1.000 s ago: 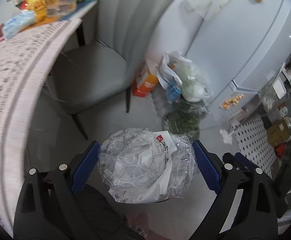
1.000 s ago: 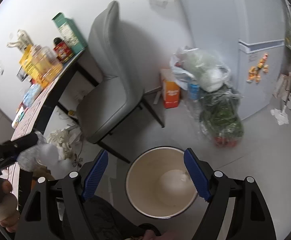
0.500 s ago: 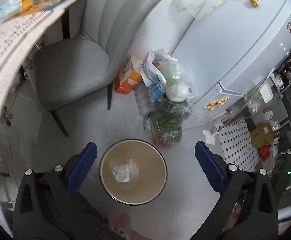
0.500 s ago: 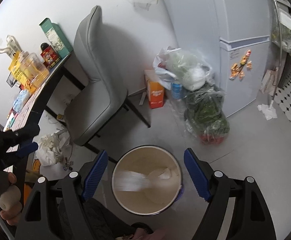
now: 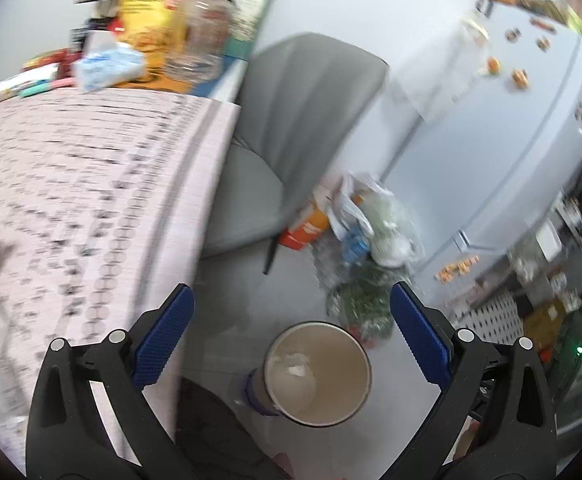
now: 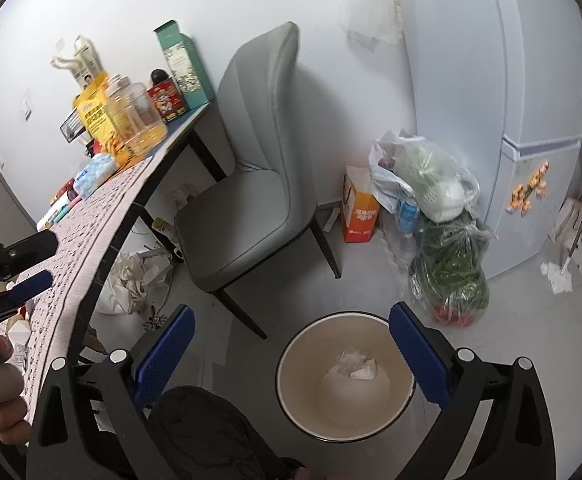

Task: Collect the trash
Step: 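Open both grippers to drop the bag and tissue into the bin, then return both grippers to the table over the remaining trash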

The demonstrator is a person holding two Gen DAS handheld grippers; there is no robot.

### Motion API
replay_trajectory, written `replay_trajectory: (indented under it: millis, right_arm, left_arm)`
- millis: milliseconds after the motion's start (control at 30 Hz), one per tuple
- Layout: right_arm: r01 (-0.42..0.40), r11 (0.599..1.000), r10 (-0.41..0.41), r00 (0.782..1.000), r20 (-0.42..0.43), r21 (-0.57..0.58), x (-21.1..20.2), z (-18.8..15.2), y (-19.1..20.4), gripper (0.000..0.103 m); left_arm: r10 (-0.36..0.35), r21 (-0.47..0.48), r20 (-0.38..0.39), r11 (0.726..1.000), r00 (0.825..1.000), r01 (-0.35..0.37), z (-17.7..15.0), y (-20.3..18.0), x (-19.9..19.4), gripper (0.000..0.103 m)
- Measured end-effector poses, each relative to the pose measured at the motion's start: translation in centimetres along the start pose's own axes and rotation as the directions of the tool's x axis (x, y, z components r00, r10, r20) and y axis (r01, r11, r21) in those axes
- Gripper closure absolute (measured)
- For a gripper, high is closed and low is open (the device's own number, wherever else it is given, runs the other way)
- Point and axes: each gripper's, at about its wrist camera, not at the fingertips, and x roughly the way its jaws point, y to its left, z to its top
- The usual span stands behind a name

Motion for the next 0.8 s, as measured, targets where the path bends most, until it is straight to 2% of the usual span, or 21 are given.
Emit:
replay_trajectory:
  millis: [67, 200, 433, 567, 667, 800]
  right_arm:
    - [0.017, 1.0, -0.016, 0.999, 0.04, -0.022, -1.0, 0.3, 1.9, 0.008]
    - [-0.019, 0.999, 0.021, 0.997, 0.076, -0.035, -2.4, 0.4, 4.7, 0.008]
    - [-0.136, 0.985, 0.147, 0.985, 0.095, -0.11, -3.9, -0.6, 10.3, 0.008]
    - [-0.172, 0.97, 0.188, 0.979, 0.08, -0.172, -4.2, -1.0, 14.1, 0.008]
    - [-0.188, 0.959, 0.21, 0.974, 0.089, -0.21, -4.8, -1.6, 16.8, 0.008]
    - [-0.258, 0.93, 0.289, 0.954, 0.085, -0.262, -5.6, -2.9, 20.4, 0.008]
  left_arm:
    - [0.039, -0.033, 0.047, 0.999, 0.998, -0.037, 0.1, 1.6, -1.7, 0.006]
    - [0.078, -0.083, 0.11, 0.994, 0.991, -0.069, -0.1, 4.4, -4.6, 0.006]
    - [0.041, -0.108, 0.243, 0.994, 0.969, -0.015, -1.4, 9.1, -10.2, 0.006]
    - [0.046, -0.123, 0.284, 0.992, 0.958, -0.011, -2.1, 12.0, -12.6, 0.006]
    - [0.092, -0.134, 0.299, 0.99, 0.95, -0.054, -3.1, 13.8, -14.3, 0.006]
    - [0.118, -0.163, 0.299, 0.984, 0.947, -0.071, -4.1, 16.0, -16.0, 0.006]
